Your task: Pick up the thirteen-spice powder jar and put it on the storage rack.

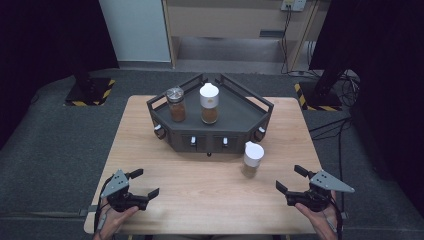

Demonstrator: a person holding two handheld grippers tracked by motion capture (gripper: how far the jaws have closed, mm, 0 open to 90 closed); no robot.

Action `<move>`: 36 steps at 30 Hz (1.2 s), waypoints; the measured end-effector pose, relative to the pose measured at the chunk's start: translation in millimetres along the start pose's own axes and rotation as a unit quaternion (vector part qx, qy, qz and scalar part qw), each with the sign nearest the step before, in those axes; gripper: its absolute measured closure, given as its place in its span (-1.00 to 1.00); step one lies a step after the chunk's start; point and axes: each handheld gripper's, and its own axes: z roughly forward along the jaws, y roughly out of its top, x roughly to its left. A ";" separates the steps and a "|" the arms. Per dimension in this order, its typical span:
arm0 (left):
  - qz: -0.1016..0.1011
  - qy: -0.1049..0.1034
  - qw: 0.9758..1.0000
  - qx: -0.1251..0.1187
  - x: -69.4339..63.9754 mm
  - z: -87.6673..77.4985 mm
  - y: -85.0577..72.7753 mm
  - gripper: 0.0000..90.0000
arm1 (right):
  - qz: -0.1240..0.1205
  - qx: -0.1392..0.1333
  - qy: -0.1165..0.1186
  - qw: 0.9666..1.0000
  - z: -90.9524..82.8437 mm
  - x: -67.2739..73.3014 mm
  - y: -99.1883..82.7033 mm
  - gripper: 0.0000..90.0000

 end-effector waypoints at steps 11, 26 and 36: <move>0.004 -0.006 1.000 0.001 0.4 1.5 0.5 -0.94 | -0.022 -0.005 -0.003 1.000 5.2 1.6 -13.7 -0.84; 0.007 -0.011 1.000 0.003 0.4 3.1 1.2 -0.95 | -0.024 0.002 -0.003 1.000 9.7 1.8 -16.4 -0.84; 0.006 -0.012 1.000 0.003 0.6 3.5 1.1 -0.95 | -0.025 0.003 -0.004 1.000 9.9 2.1 -16.4 -0.84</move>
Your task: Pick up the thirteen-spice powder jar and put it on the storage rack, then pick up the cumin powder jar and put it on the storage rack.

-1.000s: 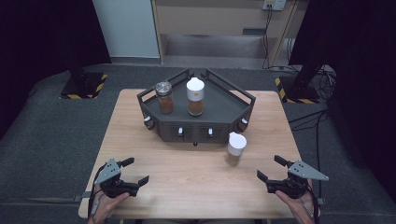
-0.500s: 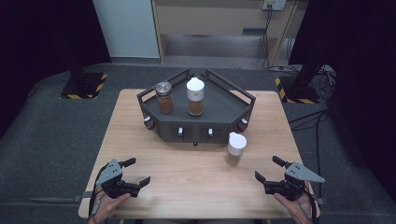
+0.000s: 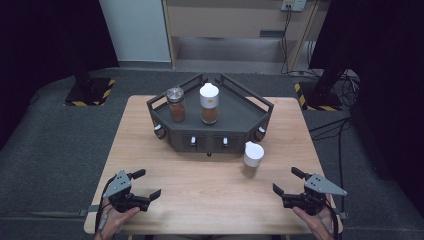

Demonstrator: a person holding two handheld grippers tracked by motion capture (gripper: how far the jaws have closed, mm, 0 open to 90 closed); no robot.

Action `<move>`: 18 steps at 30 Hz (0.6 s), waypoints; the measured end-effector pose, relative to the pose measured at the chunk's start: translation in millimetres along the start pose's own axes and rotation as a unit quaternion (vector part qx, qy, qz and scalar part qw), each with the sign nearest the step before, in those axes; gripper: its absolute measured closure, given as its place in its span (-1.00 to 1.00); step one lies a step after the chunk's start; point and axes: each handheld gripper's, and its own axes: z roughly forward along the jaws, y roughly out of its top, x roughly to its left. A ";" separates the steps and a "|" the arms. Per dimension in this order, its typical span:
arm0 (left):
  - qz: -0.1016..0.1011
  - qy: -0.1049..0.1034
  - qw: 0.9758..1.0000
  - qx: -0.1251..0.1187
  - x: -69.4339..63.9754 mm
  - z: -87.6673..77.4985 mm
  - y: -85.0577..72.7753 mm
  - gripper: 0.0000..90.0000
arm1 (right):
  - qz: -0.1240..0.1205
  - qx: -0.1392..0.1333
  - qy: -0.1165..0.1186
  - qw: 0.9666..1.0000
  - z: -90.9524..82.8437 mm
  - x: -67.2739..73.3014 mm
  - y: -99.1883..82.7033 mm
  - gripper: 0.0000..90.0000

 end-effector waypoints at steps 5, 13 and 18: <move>0.002 -0.001 1.000 0.001 -0.2 0.3 0.5 -0.95 | 0.001 0.000 0.000 1.000 -0.5 0.0 0.1 -0.84; 0.002 0.001 1.000 0.003 -0.9 0.2 0.9 -0.95 | 0.011 -0.012 -0.005 1.000 -3.4 1.5 3.4 -0.84; 0.002 0.000 1.000 0.004 -1.0 0.6 1.1 -0.95 | 0.020 -0.012 -0.006 1.000 -5.6 2.1 11.6 -0.85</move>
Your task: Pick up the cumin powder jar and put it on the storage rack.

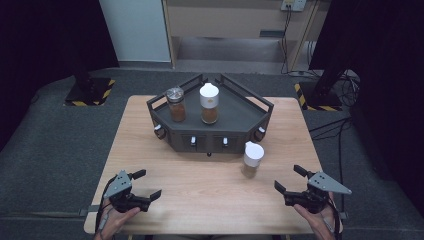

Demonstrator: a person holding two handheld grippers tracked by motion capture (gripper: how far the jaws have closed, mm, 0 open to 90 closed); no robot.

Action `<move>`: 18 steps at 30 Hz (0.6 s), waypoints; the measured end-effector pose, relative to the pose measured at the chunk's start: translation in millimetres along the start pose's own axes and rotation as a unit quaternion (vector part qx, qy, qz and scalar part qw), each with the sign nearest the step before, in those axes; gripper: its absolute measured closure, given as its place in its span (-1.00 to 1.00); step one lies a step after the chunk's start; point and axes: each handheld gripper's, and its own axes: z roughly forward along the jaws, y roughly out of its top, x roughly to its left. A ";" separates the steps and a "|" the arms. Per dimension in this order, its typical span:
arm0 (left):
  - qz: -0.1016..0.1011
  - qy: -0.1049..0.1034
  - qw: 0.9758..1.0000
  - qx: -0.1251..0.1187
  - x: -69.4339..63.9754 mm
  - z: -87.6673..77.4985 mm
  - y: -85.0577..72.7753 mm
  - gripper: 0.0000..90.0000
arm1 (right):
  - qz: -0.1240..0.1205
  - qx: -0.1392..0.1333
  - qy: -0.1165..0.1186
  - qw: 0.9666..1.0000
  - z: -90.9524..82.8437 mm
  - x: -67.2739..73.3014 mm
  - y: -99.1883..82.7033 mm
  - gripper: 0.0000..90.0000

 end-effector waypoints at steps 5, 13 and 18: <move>0.001 0.000 1.000 0.002 -0.3 0.3 0.4 -0.95 | -0.002 0.009 -0.002 1.000 0.8 2.5 10.4 -0.89; 0.001 0.001 1.000 0.003 -0.6 0.5 0.7 -0.95 | -0.010 0.023 -0.001 1.000 7.5 4.8 28.3 -0.87; 0.002 0.001 1.000 0.004 -0.7 0.6 0.8 -0.95 | -0.010 0.035 0.006 0.999 15.9 4.8 38.1 -0.88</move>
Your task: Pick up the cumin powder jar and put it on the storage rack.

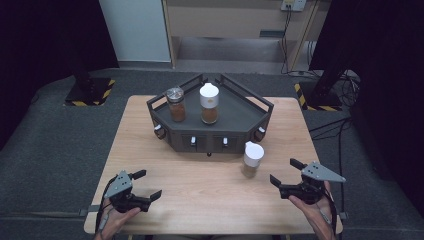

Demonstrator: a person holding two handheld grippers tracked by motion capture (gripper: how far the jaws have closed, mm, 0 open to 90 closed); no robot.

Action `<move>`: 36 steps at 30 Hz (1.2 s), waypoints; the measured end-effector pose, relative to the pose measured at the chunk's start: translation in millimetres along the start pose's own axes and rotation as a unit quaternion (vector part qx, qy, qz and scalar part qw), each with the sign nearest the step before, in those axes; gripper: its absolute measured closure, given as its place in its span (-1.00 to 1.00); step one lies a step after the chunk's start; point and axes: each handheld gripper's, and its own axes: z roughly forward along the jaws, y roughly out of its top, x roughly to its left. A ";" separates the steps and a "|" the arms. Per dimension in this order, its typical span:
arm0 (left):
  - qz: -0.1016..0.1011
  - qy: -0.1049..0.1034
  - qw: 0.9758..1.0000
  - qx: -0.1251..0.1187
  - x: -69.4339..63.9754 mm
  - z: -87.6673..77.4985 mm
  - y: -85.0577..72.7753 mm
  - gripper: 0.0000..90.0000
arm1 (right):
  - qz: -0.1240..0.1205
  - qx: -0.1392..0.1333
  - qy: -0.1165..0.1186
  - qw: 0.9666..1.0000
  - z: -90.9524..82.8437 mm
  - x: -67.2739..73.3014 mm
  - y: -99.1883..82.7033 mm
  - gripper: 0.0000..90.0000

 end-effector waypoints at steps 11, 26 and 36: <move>0.001 -0.001 1.000 0.002 -0.1 0.5 0.5 -0.95 | 0.002 0.013 0.012 1.000 21.5 -2.5 13.7 -0.87; 0.002 -0.001 1.000 0.003 -0.1 0.7 0.7 -0.95 | 0.005 0.036 0.027 0.999 56.4 -7.0 26.0 -0.83; 0.002 -0.003 1.000 0.004 0.0 1.1 1.0 -0.95 | 0.010 0.044 0.029 0.999 80.7 -8.1 27.8 -0.77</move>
